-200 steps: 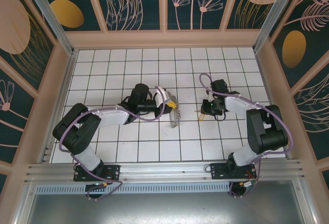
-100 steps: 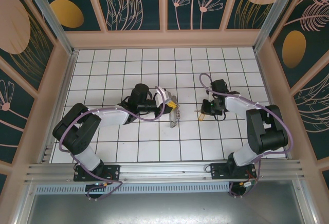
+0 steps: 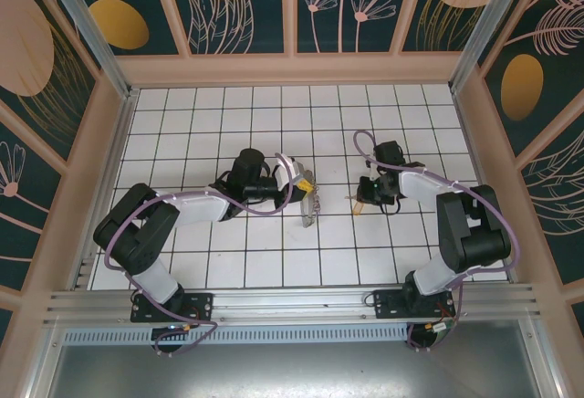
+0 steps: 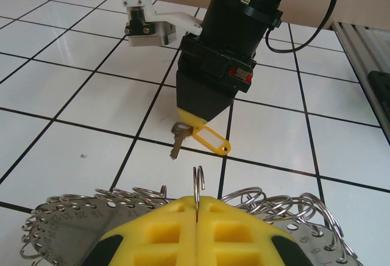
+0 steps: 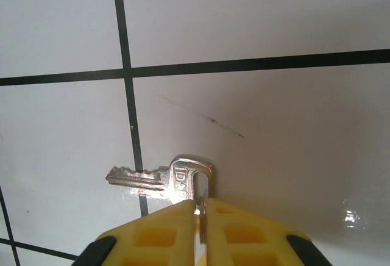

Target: Put the keys on the keyring

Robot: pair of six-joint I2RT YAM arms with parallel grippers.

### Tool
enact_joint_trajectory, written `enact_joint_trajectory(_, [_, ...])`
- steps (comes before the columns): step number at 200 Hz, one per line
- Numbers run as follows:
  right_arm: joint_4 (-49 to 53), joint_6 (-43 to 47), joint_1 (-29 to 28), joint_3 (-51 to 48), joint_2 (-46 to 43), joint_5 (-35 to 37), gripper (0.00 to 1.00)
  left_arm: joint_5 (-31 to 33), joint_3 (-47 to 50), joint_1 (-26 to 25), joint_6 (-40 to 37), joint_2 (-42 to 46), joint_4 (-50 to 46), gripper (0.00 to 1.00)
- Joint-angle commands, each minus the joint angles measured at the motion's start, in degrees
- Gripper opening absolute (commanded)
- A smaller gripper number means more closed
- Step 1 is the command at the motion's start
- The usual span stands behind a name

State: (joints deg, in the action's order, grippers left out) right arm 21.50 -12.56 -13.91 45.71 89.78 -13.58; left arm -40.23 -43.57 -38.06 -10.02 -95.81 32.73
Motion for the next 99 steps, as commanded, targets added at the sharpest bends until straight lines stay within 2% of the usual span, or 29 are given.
enact_joint_trajectory(1, [-0.4,-0.5,0.4,0.7,0.7,-0.3,0.12,-1.2,-1.2,-0.1,-0.6,0.2,0.1,0.00])
enact_joint_trajectory(18, [-0.4,-0.6,0.5,0.8,1.0,-0.2,0.12,-1.3,-1.2,-0.1,-0.7,0.2,0.1,0.00])
enact_joint_trajectory(82, [-1.1,-0.4,0.4,0.2,-0.4,0.9,0.00,-1.3,-1.0,-0.1,-0.6,0.3,0.3,0.00])
enact_joint_trajectory(99, [-2.2,0.7,0.4,-0.3,-2.7,0.3,0.00,-1.2,-0.6,-0.1,-0.5,0.5,1.0,0.00])
